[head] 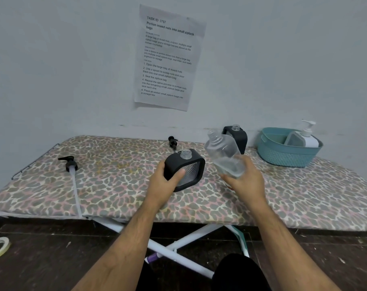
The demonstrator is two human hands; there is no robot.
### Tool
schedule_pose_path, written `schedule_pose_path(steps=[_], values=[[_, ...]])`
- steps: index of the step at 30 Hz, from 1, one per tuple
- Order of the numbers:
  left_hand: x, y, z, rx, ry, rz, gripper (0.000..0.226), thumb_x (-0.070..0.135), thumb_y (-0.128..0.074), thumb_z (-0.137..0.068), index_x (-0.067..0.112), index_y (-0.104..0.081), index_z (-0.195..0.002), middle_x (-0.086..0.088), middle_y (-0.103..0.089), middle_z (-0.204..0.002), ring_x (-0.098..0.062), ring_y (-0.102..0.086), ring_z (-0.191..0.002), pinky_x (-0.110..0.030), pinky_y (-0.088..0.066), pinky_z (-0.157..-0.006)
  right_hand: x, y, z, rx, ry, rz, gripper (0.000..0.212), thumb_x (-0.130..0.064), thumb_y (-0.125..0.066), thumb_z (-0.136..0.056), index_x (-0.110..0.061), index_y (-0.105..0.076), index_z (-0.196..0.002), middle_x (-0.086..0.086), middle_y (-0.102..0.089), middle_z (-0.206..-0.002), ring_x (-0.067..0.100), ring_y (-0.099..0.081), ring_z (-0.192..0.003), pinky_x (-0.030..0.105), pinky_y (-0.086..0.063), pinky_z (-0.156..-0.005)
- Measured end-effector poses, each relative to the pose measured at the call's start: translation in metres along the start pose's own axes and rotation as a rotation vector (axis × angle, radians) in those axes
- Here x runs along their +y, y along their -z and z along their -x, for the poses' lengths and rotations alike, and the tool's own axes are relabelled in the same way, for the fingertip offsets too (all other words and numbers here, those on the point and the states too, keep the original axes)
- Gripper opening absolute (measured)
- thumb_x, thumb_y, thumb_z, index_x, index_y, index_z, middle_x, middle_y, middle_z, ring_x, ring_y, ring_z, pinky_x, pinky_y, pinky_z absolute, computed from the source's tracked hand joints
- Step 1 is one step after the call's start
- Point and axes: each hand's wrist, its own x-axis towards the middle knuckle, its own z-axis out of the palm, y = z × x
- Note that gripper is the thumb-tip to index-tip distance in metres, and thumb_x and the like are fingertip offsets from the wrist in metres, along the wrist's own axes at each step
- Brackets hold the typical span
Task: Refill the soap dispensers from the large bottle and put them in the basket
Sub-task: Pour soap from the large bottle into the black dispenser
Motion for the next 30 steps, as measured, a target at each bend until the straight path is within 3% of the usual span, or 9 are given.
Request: schedule_pose_path(steps=[3, 8, 11, 13, 16, 24, 30], values=[[-0.002, 0.001, 0.0, -0.037, 0.006, 0.024, 0.04, 0.019, -0.065, -0.094, 0.033, -0.049, -0.128, 0.014, -0.064, -0.117, -0.004, -0.062, -0.109, -0.017, -0.05, -0.08, -0.001, 0.004, 0.001, -0.011, 0.017, 0.061, 0.067, -0.026, -0.085, -0.073, -0.025, -0.051, -0.13, -0.008, -0.064, -0.118, 0.006, -0.062, -0.091, 0.021, -0.05, -0.072], [0.002, 0.002, 0.003, -0.018, -0.01, -0.024, 0.045, 0.023, -0.075, -0.087, 0.036, -0.052, -0.123, 0.024, -0.062, -0.108, 0.018, -0.059, -0.094, -0.003, -0.047, -0.073, -0.01, 0.013, 0.002, -0.011, 0.064, 0.236, 0.077, -0.028, -0.085, -0.076, -0.02, -0.046, -0.142, 0.0, -0.062, -0.132, 0.018, -0.062, -0.109, 0.036, -0.05, -0.093], [0.002, 0.001, 0.004, 0.01, 0.001, -0.039, 0.052, 0.023, -0.083, -0.078, 0.036, -0.055, -0.119, 0.024, -0.064, -0.104, 0.01, -0.062, -0.095, -0.006, -0.049, -0.07, -0.014, 0.014, 0.002, 0.033, 0.132, 0.325, 0.075, -0.029, -0.085, -0.074, -0.019, -0.05, -0.14, 0.0, -0.065, -0.128, 0.021, -0.062, -0.113, 0.045, -0.046, -0.102], [0.003, 0.001, 0.006, 0.031, 0.0, -0.061, 0.054, 0.022, -0.086, -0.074, 0.036, -0.057, -0.117, 0.024, -0.064, -0.101, 0.013, -0.062, -0.091, -0.005, -0.049, -0.067, -0.015, 0.013, 0.0, 0.06, 0.154, 0.362, 0.072, -0.029, -0.087, -0.073, -0.021, -0.053, -0.136, -0.001, -0.067, -0.122, 0.02, -0.063, -0.108, 0.05, -0.046, -0.102], [0.003, 0.0, 0.007, 0.053, 0.007, -0.071, 0.056, 0.019, -0.087, -0.073, 0.032, -0.058, -0.119, 0.025, -0.064, -0.099, 0.013, -0.062, -0.085, -0.004, -0.048, -0.062, -0.014, 0.011, -0.002, 0.095, 0.205, 0.439, 0.065, -0.028, -0.084, -0.074, -0.023, -0.055, -0.132, -0.003, -0.068, -0.115, 0.02, -0.062, -0.104, 0.045, -0.04, -0.094], [0.002, 0.001, 0.007, 0.096, -0.012, -0.141, 0.063, 0.03, -0.088, -0.07, 0.027, -0.061, -0.126, 0.025, -0.064, -0.098, 0.009, -0.061, -0.095, -0.008, -0.047, -0.072, -0.017, 0.01, -0.001, 0.126, 0.221, 0.561, 0.066, -0.025, -0.081, -0.077, -0.025, -0.052, -0.136, -0.001, -0.065, -0.12, 0.021, -0.057, -0.109, 0.045, -0.038, -0.095], [0.003, 0.001, 0.009, 0.09, -0.024, -0.158, 0.063, 0.028, -0.088, -0.07, 0.026, -0.061, -0.127, 0.028, -0.063, -0.096, 0.014, -0.059, -0.089, -0.005, -0.047, -0.068, -0.016, 0.006, -0.004, 0.179, 0.229, 0.648, 0.066, -0.024, -0.08, -0.078, -0.027, -0.052, -0.137, -0.001, -0.065, -0.122, 0.022, -0.057, -0.111, 0.049, -0.037, -0.1]])
